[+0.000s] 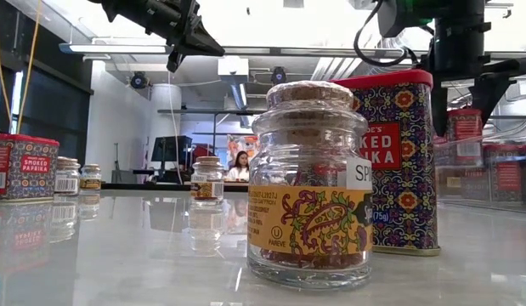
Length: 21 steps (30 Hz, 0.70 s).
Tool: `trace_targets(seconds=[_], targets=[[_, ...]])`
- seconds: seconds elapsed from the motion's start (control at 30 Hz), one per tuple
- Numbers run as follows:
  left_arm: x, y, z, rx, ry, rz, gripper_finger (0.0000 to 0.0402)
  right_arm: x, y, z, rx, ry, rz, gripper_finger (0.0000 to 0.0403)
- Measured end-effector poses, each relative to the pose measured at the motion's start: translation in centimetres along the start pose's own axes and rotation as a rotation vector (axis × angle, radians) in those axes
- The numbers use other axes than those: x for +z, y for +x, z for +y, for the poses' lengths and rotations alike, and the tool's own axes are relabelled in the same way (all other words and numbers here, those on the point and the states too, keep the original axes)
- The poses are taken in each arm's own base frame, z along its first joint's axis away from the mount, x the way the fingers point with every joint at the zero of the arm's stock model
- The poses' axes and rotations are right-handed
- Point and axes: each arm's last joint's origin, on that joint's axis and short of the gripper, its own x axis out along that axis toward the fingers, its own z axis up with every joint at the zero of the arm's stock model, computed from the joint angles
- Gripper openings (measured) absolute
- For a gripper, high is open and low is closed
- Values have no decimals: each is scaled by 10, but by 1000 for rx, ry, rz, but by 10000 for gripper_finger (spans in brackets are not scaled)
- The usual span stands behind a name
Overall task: Sort spices by type
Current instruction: Put the red seasoning can into the middle transparent bin
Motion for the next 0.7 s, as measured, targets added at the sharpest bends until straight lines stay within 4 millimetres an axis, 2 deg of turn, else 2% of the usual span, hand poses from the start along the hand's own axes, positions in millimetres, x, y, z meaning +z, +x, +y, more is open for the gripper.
trace_targets(seconds=[0.27, 0.57, 0.7], targets=[[0, 0, 0, 0, 8, 0, 0, 0, 0, 0, 2, 27, -14, 227], [0, 0, 0, 0, 9, 0, 0, 1, 0, 0, 1, 27, -17, 276], [0, 0, 0, 0, 8, 0, 0, 1, 0, -1, -7, 19, -33, 286]])
